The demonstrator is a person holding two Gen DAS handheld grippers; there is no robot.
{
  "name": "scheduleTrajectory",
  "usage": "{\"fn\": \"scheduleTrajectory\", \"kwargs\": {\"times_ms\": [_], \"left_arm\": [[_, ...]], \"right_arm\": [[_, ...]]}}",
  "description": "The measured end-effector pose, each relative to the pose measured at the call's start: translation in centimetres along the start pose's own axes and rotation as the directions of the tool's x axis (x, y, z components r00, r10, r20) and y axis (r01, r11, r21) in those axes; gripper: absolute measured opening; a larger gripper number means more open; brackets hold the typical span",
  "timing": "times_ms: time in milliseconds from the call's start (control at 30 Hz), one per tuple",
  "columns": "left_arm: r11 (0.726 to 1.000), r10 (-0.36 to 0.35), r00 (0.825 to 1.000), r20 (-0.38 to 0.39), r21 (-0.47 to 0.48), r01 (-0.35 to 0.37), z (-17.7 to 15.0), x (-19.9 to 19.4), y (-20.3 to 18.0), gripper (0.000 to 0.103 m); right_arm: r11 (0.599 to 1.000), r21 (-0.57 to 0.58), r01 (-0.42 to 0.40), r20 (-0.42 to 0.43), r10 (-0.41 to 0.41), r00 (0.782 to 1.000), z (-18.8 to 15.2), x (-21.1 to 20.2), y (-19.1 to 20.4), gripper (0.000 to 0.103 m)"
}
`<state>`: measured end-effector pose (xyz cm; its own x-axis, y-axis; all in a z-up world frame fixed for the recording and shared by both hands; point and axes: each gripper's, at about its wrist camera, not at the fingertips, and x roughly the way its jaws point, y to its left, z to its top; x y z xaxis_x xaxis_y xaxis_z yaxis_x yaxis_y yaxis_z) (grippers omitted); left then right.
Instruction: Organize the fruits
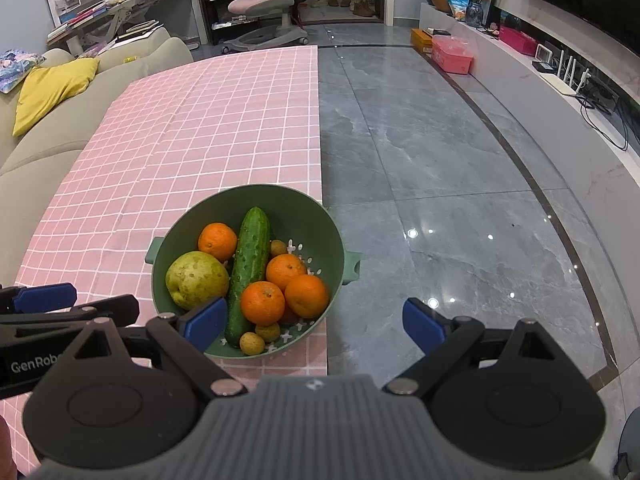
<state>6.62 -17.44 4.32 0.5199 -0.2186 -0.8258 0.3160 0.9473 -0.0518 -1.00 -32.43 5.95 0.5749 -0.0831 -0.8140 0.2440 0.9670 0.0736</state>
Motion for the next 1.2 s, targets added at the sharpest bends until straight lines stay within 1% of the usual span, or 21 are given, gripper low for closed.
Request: {"fn": "scheduleTrajectory", "kwargs": {"times_ms": [1200], "left_arm": [[1.0,0.007,1.0,-0.004,0.017,-0.006,-0.04,0.31,-0.27,0.077]], "right_arm": [[1.0,0.007,0.012,-0.014,-0.012,1.0,-0.22,0.2,-0.29,0.091]]}}
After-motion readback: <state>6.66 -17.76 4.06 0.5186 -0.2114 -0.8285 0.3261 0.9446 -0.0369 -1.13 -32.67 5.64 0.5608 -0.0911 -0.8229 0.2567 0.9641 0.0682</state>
